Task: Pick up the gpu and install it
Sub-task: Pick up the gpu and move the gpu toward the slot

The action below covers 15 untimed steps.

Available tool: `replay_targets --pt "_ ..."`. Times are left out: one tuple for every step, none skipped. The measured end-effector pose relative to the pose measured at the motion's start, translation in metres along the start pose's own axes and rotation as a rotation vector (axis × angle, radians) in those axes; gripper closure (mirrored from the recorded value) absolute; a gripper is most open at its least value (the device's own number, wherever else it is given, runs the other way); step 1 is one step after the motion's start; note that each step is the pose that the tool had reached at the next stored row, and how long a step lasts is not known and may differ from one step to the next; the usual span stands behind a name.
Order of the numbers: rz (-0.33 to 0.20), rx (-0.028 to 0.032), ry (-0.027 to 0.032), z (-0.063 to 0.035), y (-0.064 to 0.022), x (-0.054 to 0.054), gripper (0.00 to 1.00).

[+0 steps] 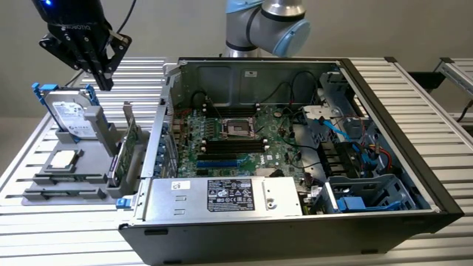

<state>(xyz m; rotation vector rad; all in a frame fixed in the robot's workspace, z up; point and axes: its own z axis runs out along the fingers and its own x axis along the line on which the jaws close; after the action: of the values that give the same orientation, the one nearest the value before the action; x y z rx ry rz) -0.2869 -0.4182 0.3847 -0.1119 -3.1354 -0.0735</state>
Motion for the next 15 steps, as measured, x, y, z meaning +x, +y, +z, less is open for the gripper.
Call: replay_targets --pt "0.000 0.0000 0.0000 0.0000 0.0000 0.0000 0.84" --pt "0.000 0.0000 0.0000 0.0000 0.0000 0.0000 0.84" --pt "0.000 0.0000 0.0000 0.0000 0.0000 0.0000 0.84" --pt "0.000 0.0000 0.0000 0.0000 0.0000 0.0000 0.84" --pt "0.000 0.0000 0.0000 0.0000 0.0000 0.0000 0.84" --pt "0.000 0.0000 0.0000 0.0000 0.0000 0.0000 0.82" --pt "0.000 0.0001 0.0000 0.0000 0.0000 0.0000 0.76" --pt "0.000 0.0002 0.0001 0.0000 0.0000 0.0000 0.70" --pt "0.000 0.0003 0.0000 0.0001 -0.0001 0.0001 0.70" --pt "0.000 0.0001 -0.0001 0.0003 -0.0002 0.0003 0.70" --pt "0.000 0.0002 -0.0001 0.0006 -0.0003 0.0009 0.64" --pt "0.000 0.0003 -0.0001 0.0017 -0.0007 0.0020 0.64" --pt "0.000 0.0004 0.0000 0.0033 -0.0011 0.0036 0.64" --pt "0.000 0.0004 -0.0001 0.0049 -0.0014 0.0052 0.64" --pt "0.000 0.0005 -0.0002 0.0066 -0.0018 0.0068 0.64"
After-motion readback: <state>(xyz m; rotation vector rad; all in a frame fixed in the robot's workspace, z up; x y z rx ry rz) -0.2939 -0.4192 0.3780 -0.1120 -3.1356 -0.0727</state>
